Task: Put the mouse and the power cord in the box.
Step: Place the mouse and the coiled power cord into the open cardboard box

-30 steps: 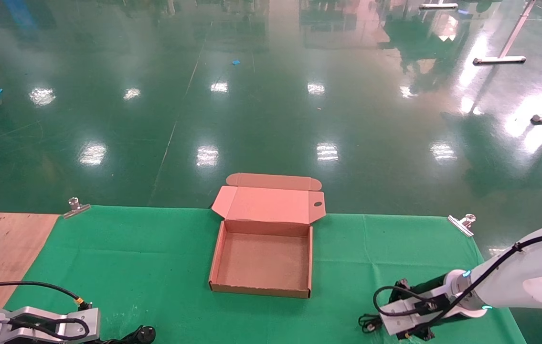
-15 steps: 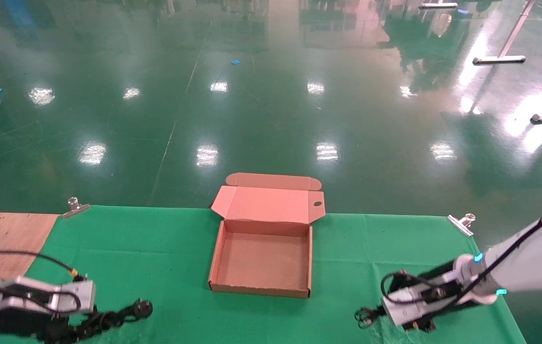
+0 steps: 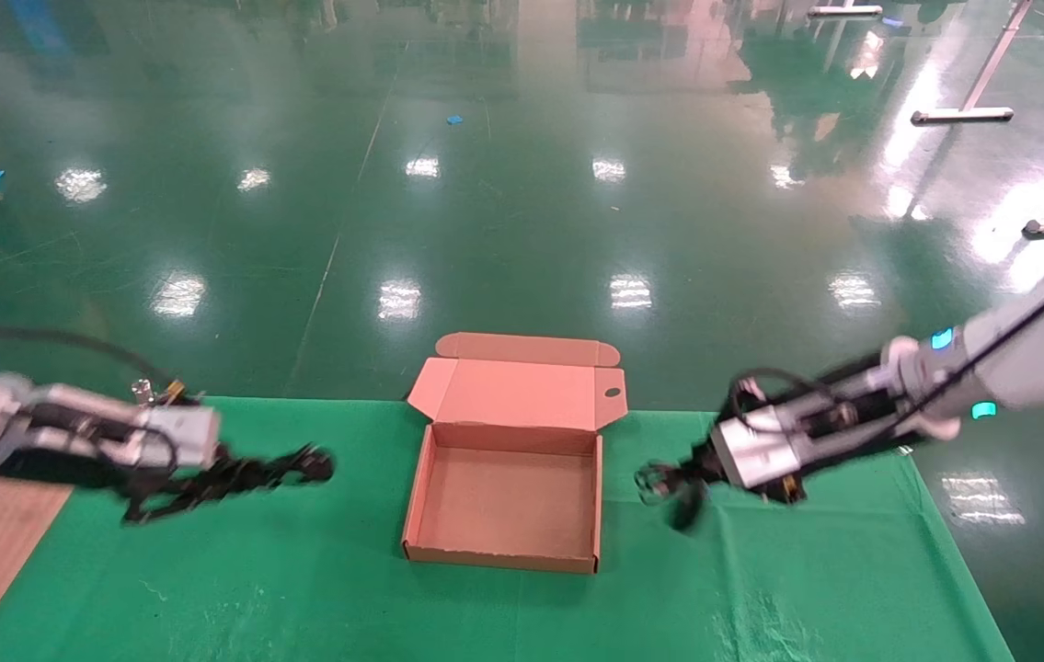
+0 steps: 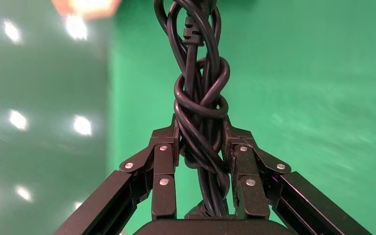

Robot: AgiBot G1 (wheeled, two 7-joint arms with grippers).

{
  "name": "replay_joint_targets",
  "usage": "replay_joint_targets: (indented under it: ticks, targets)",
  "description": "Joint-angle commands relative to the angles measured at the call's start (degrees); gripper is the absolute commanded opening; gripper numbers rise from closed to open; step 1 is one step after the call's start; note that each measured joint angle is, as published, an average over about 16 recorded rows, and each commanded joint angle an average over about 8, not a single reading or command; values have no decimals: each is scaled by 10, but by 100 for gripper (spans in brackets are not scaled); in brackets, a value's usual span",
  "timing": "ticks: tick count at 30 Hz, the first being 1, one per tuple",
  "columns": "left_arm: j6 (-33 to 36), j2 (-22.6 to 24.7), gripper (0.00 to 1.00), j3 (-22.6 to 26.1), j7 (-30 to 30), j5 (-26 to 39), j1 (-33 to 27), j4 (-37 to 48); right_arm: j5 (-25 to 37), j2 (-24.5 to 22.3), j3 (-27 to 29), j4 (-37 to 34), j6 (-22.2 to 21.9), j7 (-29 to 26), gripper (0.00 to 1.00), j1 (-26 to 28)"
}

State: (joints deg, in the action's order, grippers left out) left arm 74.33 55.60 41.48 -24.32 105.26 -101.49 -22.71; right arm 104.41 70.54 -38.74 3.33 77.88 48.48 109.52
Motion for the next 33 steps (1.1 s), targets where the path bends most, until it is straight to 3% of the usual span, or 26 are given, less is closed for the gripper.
replay_joint_targets:
  ticks: [1,6,13,23,33]
  targets:
    - [3,6,0,-3,-13,-6,-11,-18,-4,2,2,3,13,-5,0,16]
    - [-12,34,0,-12,-75,-23,-27,-23,-18,34,12,2,7,-42,0,39]
    - [-35,80,0,-27,-153,-48,-56,31,-37,75,19,35,-38,-100,0,32]
    - [-130,138,0,-36,-267,-57,-65,117,-55,79,-27,148,-102,-189,0,-8]
    - [-238,183,0,-41,-303,-58,-54,171,-83,77,-80,182,-180,-217,0,-24]
